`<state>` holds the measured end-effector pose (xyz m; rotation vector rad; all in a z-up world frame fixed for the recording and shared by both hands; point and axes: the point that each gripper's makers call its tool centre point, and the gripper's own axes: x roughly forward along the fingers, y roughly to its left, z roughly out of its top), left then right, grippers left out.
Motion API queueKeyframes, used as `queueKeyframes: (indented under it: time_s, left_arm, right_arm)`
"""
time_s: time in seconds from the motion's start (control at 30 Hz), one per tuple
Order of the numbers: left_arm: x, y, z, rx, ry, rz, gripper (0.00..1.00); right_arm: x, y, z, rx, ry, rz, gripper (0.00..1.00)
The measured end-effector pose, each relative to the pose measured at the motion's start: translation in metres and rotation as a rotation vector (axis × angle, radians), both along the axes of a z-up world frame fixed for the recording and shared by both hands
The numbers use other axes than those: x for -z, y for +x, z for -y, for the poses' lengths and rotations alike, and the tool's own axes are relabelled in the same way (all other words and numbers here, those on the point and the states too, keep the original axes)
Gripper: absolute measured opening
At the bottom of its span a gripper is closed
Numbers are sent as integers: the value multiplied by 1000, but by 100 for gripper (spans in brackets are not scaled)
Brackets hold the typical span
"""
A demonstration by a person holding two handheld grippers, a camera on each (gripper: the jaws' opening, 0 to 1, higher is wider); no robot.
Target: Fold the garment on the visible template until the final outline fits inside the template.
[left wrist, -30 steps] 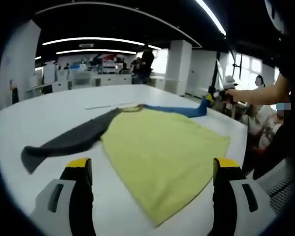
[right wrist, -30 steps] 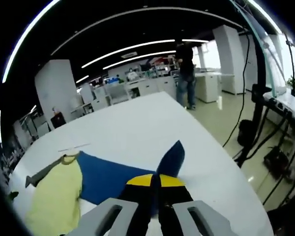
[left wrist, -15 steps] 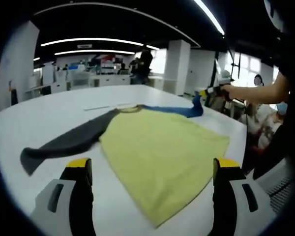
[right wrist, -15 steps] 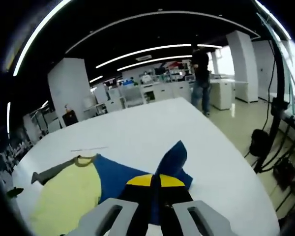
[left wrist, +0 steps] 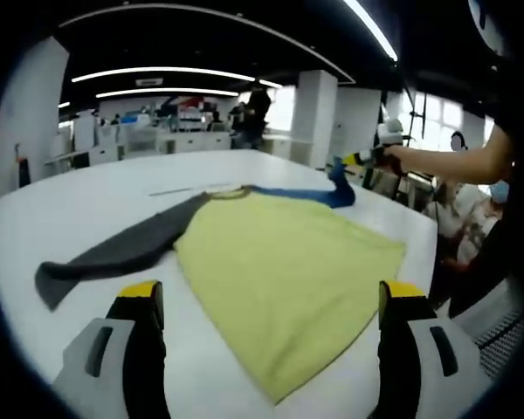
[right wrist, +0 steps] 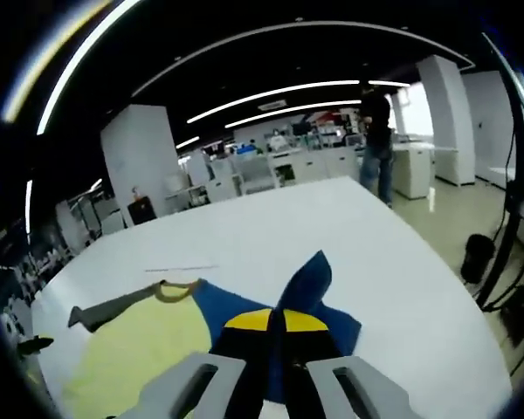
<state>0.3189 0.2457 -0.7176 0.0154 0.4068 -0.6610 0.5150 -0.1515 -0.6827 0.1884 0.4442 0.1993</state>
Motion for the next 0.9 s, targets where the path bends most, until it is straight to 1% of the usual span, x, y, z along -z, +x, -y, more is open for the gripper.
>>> queueKeyframes:
  time_s: [0.2,0.53,0.8,0.9]
  left_arm:
    - [-1,-1,1,6,4,2,99]
    - [-1,-1,1,2,3,3,99]
    - [4,-2,2,2,8,-7,99]
    - [5,-3,2,2,9,-10,99]
  right_arm:
    - [2,1,-14,-32,-15,-8,0]
    - [5,6,-46,-102,-45,-11,0]
    - [7,8,-70,-151,-87,-12,0]
    - [7,10,-78,-164,-82,-10,0]
